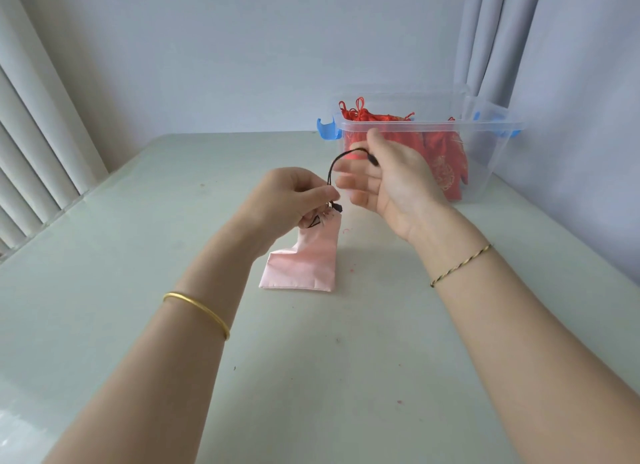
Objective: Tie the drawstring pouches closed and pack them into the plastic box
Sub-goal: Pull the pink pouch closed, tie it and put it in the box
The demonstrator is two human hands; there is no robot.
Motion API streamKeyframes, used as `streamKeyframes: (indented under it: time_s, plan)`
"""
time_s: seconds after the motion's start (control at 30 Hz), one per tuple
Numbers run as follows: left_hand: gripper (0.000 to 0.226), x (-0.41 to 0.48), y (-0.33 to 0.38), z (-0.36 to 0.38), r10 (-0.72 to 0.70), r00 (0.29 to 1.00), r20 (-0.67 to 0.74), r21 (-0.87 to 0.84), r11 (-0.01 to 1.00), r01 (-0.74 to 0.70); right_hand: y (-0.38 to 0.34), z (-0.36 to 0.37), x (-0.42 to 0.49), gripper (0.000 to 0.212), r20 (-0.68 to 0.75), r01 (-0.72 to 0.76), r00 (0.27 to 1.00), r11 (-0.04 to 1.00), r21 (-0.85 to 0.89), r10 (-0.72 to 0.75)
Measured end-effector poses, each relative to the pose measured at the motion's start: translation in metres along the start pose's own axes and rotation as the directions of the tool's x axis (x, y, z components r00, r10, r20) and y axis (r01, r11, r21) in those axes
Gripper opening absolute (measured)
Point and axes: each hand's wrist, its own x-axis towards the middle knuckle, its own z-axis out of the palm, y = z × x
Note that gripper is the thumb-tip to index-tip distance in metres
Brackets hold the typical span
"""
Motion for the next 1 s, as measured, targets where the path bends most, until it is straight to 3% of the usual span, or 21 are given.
streamKeyframes:
  time_s: [0.2, 0.4, 0.47, 0.57, 0.7, 0.87, 1.0]
  plan:
    - [0.018, 0.002, -0.003, -0.001, -0.061, 0.998, 0.023, -0.171, 0.983, 0.064, 0.007, 0.004, 0.0, 0.019, 0.025, -0.18, 0.983, 0.979, -0.099, 0.183]
    - [0.022, 0.002, -0.003, -0.002, -0.149, 0.989, 0.006, -0.303, 0.942, 0.144, 0.004, -0.001, 0.002, 0.022, -0.218, 0.07, 0.969, 0.977, -0.201, -0.114]
    - [0.022, 0.002, -0.003, -0.001, -0.168, 0.986, -0.006, -0.317, 0.935, 0.157, 0.0, 0.0, -0.001, 0.016, -0.181, 0.116, 0.969, 0.953, -0.28, -0.171]
    - [0.022, 0.002, -0.001, 0.001, -0.175, 0.985, -0.008, -0.336, 0.928, 0.162, 0.001, 0.007, -0.006, 0.015, -0.01, 0.118, 0.992, 0.94, -0.321, -0.128]
    - [0.022, 0.0, 0.001, 0.001, -0.148, 0.988, 0.033, -0.336, 0.93, 0.15, 0.017, 0.009, -0.003, 0.02, 0.135, 0.181, 0.983, 0.796, -0.578, -0.126]
    - [0.021, 0.0, 0.0, 0.001, -0.132, 0.99, 0.041, -0.29, 0.947, 0.138, 0.022, 0.005, 0.001, 0.018, 0.237, 0.254, 0.965, 0.648, -0.718, -0.116]
    - [0.02, 0.0, -0.002, 0.0, -0.118, 0.992, 0.049, -0.298, 0.946, 0.127, 0.02, 0.001, 0.002, 0.014, 0.204, 0.304, 0.942, 0.428, -0.851, -0.266]
